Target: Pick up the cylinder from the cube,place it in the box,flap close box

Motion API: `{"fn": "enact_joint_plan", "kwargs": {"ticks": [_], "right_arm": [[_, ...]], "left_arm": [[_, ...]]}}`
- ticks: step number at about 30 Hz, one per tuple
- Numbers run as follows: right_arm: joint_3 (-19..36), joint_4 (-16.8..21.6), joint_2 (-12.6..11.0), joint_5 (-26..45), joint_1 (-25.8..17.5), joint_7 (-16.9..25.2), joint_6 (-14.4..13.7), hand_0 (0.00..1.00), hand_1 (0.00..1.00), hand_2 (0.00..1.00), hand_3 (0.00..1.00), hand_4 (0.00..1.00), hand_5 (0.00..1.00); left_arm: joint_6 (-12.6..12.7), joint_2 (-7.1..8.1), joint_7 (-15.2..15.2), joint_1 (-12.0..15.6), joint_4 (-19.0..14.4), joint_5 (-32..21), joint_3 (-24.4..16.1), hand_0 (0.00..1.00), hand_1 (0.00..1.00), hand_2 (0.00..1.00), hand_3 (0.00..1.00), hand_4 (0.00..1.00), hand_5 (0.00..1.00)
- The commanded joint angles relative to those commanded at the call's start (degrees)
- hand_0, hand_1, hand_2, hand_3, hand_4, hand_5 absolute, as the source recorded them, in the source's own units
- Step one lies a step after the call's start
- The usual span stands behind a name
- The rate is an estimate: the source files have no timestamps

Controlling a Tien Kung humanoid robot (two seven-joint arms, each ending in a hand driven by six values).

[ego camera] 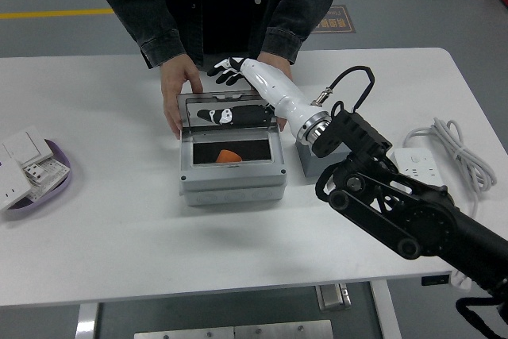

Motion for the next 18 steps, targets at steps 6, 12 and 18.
{"fn": "enact_joint_plan", "kwargs": {"ticks": [6,12,18], "right_arm": [[-1.5,-7.3,-0.8,-2.1,4.6,2.5,-0.7,0.766,0.642,0.651,0.708,0.9,0.501],[-3.6,-14.8,-1.3,-1.2,7.2,5.1,-1.8,0.751,0.636,0.63,0.691,0.884,0.513],[-6.7,-15.9,-1.4,-1.8,6.6,5.0,-2.1,0.736,0.629,0.616,0.67,0.869,0.521]], "left_arm": [[0.0,0.12,0.0,-0.1,0.0,0.0,0.1,0.575,0.602,0.592,0.617,0.629,0.163],[0.0,0.25,0.1,-0.3,0.0,0.1,-0.1,0.575,0.602,0.592,0.617,0.629,0.163],[0.0,0.03,0.2,-0.3,0.0,0.2,-0.3,0.575,0.602,0.591,0.617,0.629,0.165]]}}
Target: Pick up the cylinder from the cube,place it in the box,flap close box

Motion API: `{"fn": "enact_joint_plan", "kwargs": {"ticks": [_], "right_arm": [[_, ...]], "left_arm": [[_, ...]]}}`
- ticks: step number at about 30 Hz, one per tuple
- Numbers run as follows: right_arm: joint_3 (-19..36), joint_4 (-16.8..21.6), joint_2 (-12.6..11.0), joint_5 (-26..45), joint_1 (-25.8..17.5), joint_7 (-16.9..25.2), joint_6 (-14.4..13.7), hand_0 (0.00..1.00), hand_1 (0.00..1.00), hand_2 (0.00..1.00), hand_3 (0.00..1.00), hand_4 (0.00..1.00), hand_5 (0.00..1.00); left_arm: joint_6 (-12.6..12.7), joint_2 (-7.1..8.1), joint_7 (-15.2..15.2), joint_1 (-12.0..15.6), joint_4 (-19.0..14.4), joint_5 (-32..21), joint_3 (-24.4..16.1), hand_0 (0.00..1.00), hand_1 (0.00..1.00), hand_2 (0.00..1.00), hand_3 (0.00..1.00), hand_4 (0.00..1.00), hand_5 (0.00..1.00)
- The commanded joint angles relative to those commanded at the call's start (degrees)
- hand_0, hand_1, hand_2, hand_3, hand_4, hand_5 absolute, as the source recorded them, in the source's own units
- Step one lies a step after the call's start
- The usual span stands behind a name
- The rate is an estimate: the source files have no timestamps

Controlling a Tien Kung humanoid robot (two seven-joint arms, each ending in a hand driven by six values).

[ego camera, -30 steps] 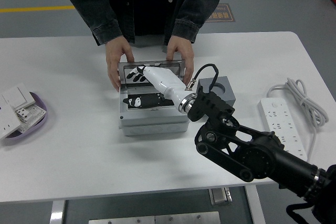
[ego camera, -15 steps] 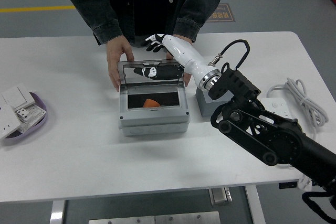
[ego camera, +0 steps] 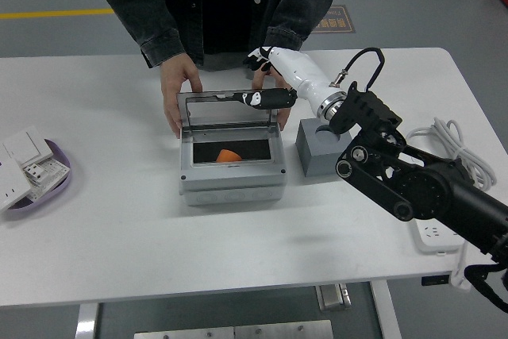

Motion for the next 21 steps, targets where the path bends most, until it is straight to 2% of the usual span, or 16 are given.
{"fn": "enact_joint_plan", "kwargs": {"ticks": [8,17,21], "right_arm": [[-3.8,5.1,-0.5,-6.6,-1.6,-1.3,0.5,0.737,0.626,0.614,0.671,0.865,0.527],[-4.2,14.4,-3.5,-13.0,-5.1,-3.9,0.5,0.738,0.626,0.611,0.679,0.862,0.529],[-5.6,16.6,-4.4,-14.1,-7.1,-5.0,0.6,0.735,0.626,0.61,0.677,0.857,0.538]], "left_arm": [[0.0,-0.3,0.0,0.0,0.0,-0.2,0.1,0.575,0.603,0.591,0.616,0.63,0.165],[0.1,-0.38,0.0,0.3,0.0,-0.4,0.1,0.575,0.602,0.591,0.617,0.631,0.166],[0.1,-0.46,0.0,0.3,0.0,-0.4,0.1,0.575,0.602,0.592,0.618,0.631,0.165]]}}
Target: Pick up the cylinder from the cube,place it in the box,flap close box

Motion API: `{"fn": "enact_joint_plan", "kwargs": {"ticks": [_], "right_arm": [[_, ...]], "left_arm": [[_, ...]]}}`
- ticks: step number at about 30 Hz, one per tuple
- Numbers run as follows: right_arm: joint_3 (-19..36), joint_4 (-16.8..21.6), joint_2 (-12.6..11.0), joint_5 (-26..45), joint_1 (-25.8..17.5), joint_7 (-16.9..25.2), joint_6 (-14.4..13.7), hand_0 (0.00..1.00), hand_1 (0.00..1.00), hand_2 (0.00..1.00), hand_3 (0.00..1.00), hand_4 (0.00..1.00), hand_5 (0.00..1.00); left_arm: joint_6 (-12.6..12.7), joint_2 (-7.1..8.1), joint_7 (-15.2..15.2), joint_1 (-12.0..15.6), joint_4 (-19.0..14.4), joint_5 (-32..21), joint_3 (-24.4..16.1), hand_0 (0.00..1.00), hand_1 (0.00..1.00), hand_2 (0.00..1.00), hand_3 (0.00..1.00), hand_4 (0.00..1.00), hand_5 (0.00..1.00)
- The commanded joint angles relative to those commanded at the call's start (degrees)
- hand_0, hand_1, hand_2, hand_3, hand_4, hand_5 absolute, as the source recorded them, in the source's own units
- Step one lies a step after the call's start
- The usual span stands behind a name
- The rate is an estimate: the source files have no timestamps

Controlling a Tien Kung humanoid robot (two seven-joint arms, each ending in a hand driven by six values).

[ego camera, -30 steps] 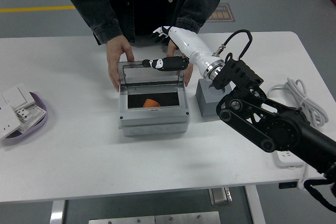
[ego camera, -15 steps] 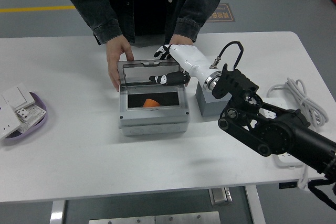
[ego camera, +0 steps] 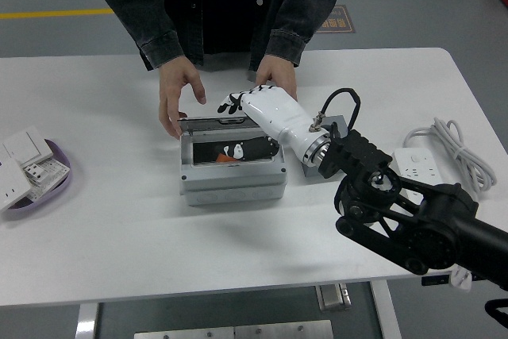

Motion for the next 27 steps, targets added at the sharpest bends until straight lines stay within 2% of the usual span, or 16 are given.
{"fn": "enact_joint_plan", "kwargs": {"ticks": [7,8,9,14,15,20,22,26,27], "right_arm": [[-0.3,0.7,-0.2,1.9,-2.5,0.2,-1.2,0.729,0.626,0.613,0.669,0.848,0.551],[0.3,0.8,-0.3,2.3,-2.8,0.3,-1.6,0.729,0.626,0.613,0.669,0.848,0.551],[0.9,0.8,-0.4,2.8,-3.0,0.4,-1.9,0.725,0.634,0.622,0.669,0.798,0.523],[5.7,0.8,-1.1,5.6,-4.8,1.6,-3.5,0.725,0.634,0.622,0.669,0.798,0.523],[7.2,1.1,-1.4,6.6,-5.6,2.2,-4.0,0.724,0.642,0.649,0.679,0.759,0.487],[14.2,3.6,-2.9,10.9,-9.9,5.9,-6.2,0.724,0.642,0.649,0.679,0.759,0.487],[17.5,4.7,-3.7,13.8,-12.3,8.3,-6.7,0.716,0.646,0.655,0.676,0.733,0.453],[23.9,5.0,-4.4,20.5,-16.8,13.4,-6.6,0.716,0.646,0.655,0.676,0.733,0.453],[25.4,4.8,-4.3,22.3,-17.7,14.6,-6.3,0.681,0.635,0.643,0.666,0.706,0.432]], "left_arm": [[0.0,-0.02,0.0,0.1,0.0,0.1,-0.2,0.575,0.602,0.592,0.618,0.632,0.167],[0.0,0.0,0.0,0.1,0.0,0.2,-0.2,0.575,0.602,0.592,0.618,0.632,0.167],[0.0,0.02,0.0,0.1,0.0,0.2,-0.3,0.575,0.602,0.592,0.618,0.632,0.166],[0.0,0.06,0.0,0.1,0.0,0.4,-0.4,0.575,0.602,0.592,0.618,0.632,0.166],[0.0,0.05,0.0,0.1,0.0,0.4,-0.4,0.576,0.602,0.592,0.618,0.633,0.167],[0.0,-0.08,0.0,0.4,0.0,0.4,-0.6,0.576,0.602,0.592,0.618,0.633,0.167],[0.0,-0.15,0.1,0.6,0.0,0.5,-0.7,0.576,0.602,0.592,0.618,0.633,0.166],[0.1,-0.21,0.1,0.8,0.0,0.7,-0.9,0.576,0.602,0.592,0.618,0.633,0.166],[0.0,-0.21,0.1,0.9,0.0,0.7,-0.9,0.576,0.602,0.592,0.618,0.632,0.166]]}}
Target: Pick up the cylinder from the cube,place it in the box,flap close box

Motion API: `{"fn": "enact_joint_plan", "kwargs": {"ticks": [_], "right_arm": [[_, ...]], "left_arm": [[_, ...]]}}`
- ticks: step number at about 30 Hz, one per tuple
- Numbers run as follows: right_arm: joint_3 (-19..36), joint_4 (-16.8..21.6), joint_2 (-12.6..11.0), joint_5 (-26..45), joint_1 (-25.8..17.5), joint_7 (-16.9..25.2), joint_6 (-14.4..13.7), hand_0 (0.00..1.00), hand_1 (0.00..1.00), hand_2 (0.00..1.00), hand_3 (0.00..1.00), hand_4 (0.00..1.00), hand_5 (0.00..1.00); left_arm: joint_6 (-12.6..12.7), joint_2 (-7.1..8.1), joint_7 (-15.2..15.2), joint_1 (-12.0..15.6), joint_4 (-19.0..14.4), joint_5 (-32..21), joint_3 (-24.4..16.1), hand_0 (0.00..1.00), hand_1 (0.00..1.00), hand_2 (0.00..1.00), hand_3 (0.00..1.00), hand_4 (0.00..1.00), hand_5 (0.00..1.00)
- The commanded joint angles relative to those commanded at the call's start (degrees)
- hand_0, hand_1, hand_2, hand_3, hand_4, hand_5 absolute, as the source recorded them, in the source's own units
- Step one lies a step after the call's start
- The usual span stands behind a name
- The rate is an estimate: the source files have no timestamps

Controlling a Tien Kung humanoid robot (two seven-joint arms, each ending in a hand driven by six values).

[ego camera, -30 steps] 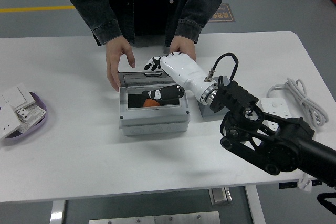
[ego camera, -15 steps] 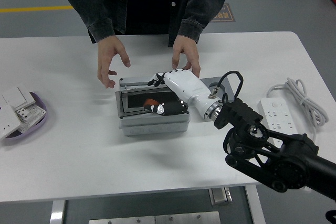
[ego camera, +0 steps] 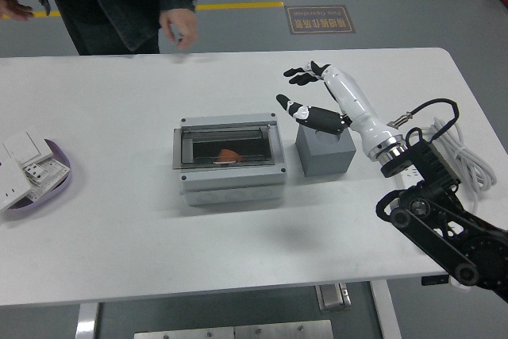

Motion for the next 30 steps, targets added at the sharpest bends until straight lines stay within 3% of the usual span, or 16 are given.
{"fn": "enact_joint_plan", "kwargs": {"ticks": [5,11,12,16,30], "right_arm": [[7.7,-2.0,1.4,9.9,-4.3,5.8,2.5,0.681,0.635,0.643,0.666,0.706,0.432],[14.4,-4.6,3.8,19.6,-7.2,9.1,3.6,0.646,0.624,0.635,0.66,0.739,0.462],[15.0,-4.9,4.1,21.0,-7.4,9.4,3.6,0.718,0.638,0.637,0.66,0.752,0.465],[16.5,-6.4,5.4,26.0,-8.3,10.2,3.4,0.718,0.638,0.637,0.66,0.752,0.465],[19.8,-7.4,7.6,28.9,-10.6,10.3,3.4,0.708,0.633,0.628,0.652,0.722,0.42]], "left_arm": [[0.0,0.17,-0.1,-0.1,0.0,0.2,-0.1,0.576,0.602,0.592,0.618,0.632,0.166],[0.0,0.55,-0.1,-0.2,0.0,0.0,0.1,0.575,0.602,0.592,0.618,0.632,0.167],[0.0,0.65,0.0,-0.2,0.0,-0.1,0.2,0.575,0.602,0.591,0.619,0.632,0.166],[0.0,1.17,0.0,-0.4,0.0,-0.8,0.5,0.575,0.602,0.591,0.619,0.632,0.166],[0.4,2.04,0.2,0.2,0.0,-3.0,0.6,0.575,0.602,0.591,0.618,0.632,0.166]]}}
